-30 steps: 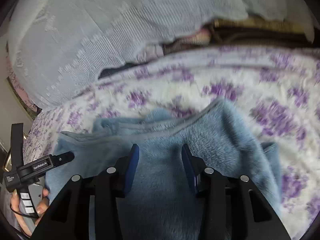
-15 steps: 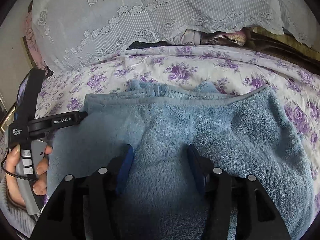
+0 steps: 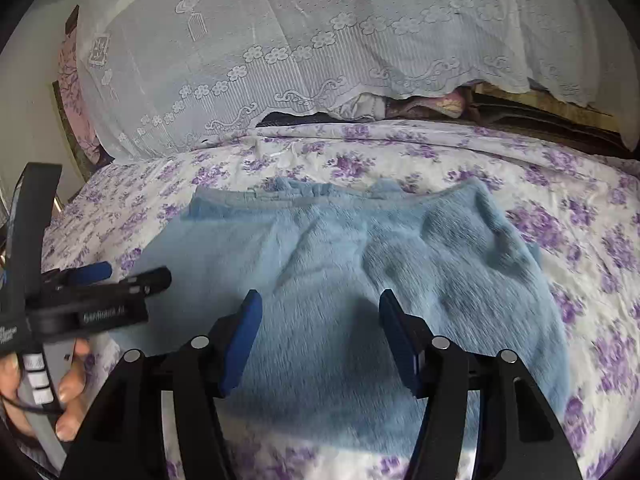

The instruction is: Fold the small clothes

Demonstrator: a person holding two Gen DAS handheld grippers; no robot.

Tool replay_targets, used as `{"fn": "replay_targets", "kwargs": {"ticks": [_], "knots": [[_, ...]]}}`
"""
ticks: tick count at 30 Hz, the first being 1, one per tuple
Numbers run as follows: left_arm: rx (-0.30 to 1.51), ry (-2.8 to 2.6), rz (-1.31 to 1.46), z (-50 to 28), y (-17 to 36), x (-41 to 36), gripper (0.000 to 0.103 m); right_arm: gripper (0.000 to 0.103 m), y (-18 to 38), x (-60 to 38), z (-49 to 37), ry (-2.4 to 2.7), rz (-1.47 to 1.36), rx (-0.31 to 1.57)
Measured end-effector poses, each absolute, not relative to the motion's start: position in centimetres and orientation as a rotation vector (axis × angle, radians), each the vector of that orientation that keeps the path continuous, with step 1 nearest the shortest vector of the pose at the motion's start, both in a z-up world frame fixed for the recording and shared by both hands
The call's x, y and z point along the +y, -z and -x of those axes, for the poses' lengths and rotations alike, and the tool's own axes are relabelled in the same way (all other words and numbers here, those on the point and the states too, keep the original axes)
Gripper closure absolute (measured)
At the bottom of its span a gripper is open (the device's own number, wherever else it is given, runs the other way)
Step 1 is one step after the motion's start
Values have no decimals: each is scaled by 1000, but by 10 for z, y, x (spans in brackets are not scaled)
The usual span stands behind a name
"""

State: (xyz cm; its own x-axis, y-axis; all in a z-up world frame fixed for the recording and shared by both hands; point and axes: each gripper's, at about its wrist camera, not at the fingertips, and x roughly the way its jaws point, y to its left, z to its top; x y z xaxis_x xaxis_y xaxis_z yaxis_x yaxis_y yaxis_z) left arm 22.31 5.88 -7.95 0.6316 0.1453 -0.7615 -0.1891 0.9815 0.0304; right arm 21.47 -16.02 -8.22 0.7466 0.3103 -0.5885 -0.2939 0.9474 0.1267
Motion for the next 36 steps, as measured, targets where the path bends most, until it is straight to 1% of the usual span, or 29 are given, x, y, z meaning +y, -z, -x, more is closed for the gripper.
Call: {"fn": "replay_targets", "kwargs": {"ticks": [3,6,9,14,18,21,24,25,26,30,32,34,36], "knots": [[873,-189,46,-209,87,51,5,40,91,-171,-212,-281,-32,682],[894,-182,31,-214,98,49,4,33,104,-172,-222,-275,-29,735],[914,-148,74,-221,108,55,4,30,106,-166,-221,-268,7,731],[914,-134,112,-219,103,59,4,30,105,-171,-222,-281,-18,726],[834,-117,141,-207,78,60,4,30,81,-184,-212,-262,-67,634],[804,-73,157,-204,72,55,4,30,75,-201,-217,-199,-89,621],[871,-92,51,-215,91,36,4,29,101,-212,-238,-133,-92,729],[889,-104,0,-219,101,29,4,25,111,-210,-242,-138,-73,735],[884,-112,-29,-220,105,25,4,25,109,-208,-241,-137,-56,731],[866,-136,-8,-213,91,28,4,25,101,-208,-234,-124,-77,704],[819,-97,26,-205,74,26,5,25,88,-206,-225,-164,-126,665],[783,-88,9,-202,66,18,5,25,81,-193,-216,-213,-94,634],[803,-94,-44,-209,75,5,5,25,91,-178,-216,-227,-26,663]]}}
